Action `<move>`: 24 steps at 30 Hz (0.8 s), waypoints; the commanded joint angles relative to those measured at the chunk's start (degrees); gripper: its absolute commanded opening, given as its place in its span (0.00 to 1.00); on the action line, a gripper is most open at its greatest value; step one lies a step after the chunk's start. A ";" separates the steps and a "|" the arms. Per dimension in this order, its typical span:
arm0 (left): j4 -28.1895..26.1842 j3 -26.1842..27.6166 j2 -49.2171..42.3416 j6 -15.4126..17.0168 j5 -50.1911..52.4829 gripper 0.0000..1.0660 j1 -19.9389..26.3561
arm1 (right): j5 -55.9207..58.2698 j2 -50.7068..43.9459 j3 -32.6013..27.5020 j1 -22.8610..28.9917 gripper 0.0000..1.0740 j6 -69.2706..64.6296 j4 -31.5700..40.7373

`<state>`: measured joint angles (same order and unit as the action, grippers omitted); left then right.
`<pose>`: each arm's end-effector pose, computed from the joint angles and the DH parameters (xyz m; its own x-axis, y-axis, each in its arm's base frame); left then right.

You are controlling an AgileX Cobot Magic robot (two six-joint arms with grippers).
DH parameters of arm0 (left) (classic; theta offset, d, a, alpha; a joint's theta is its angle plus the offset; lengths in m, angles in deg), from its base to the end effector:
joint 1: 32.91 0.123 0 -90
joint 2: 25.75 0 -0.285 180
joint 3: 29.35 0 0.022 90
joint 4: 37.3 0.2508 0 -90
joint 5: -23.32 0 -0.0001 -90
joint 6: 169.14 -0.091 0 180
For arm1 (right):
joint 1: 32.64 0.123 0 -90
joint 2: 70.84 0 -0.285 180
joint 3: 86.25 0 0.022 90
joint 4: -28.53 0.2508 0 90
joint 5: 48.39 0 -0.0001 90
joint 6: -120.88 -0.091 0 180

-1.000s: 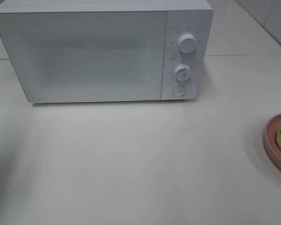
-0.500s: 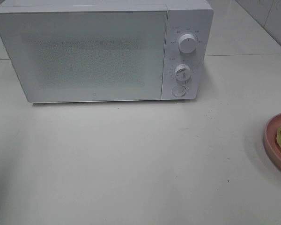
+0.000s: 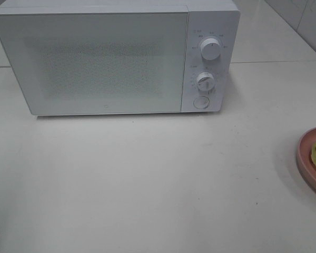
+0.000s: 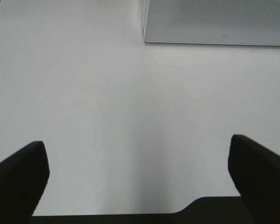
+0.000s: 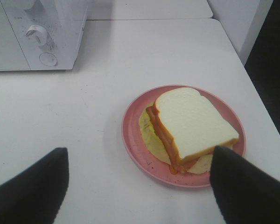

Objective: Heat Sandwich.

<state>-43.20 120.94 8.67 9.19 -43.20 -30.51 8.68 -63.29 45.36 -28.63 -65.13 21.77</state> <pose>0.0501 -0.0065 0.3544 -0.6497 -0.0392 -0.7592 0.0221 0.9973 -0.0704 -0.0030 -0.0092 0.2839 -0.3858 0.0134 -0.9225 0.0369 0.9993 -0.0009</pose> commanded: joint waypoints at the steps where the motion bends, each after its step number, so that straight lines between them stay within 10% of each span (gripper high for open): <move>1: -0.57 -3.90 -4.93 -0.23 -0.34 0.92 -0.06 | 0.00 -1.55 -0.17 -0.40 0.70 0.52 -0.11; 24: -5.79 -18.05 -28.48 -3.95 4.93 0.92 -0.06 | 0.00 -1.55 -0.17 -0.40 0.70 0.46 -0.11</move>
<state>-48.82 103.46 -17.28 5.35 -40.39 -30.51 8.68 -63.29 45.36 -28.63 -65.13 21.77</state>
